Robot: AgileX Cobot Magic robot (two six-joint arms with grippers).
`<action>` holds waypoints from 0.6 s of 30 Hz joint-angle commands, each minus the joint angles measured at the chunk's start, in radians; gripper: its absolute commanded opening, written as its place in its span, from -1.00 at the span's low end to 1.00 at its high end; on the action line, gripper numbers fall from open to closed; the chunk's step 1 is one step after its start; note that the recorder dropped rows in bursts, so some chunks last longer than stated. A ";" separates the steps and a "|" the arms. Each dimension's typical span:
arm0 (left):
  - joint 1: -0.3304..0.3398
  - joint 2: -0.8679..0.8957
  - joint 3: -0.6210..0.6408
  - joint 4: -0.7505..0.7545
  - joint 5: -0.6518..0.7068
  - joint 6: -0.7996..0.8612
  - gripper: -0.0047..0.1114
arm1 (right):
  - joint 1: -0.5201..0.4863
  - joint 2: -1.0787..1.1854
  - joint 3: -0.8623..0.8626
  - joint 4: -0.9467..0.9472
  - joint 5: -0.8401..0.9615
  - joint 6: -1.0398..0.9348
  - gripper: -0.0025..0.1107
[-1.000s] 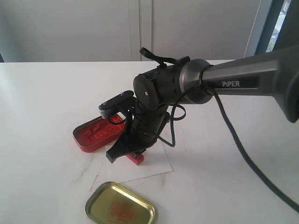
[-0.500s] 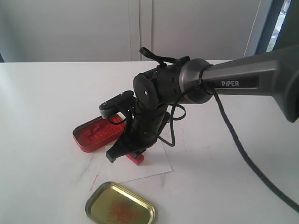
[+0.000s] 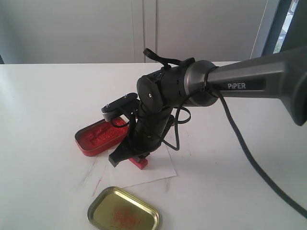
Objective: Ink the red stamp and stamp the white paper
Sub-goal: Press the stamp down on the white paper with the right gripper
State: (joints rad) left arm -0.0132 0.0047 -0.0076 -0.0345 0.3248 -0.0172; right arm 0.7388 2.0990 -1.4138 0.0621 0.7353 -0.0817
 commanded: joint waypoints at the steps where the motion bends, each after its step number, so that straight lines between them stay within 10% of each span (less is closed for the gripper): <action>1: 0.002 -0.005 0.008 -0.002 0.008 -0.004 -0.92 | -0.001 0.072 0.041 -0.007 0.051 0.007 -0.96; 18: 0.002 -0.005 0.008 -0.002 0.008 -0.004 -0.92 | -0.001 -0.054 0.037 -0.013 0.001 0.044 -0.96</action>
State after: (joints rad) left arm -0.0132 0.0047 -0.0076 -0.0345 0.3248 -0.0172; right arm 0.7388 2.0519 -1.3919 0.0587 0.7006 -0.0460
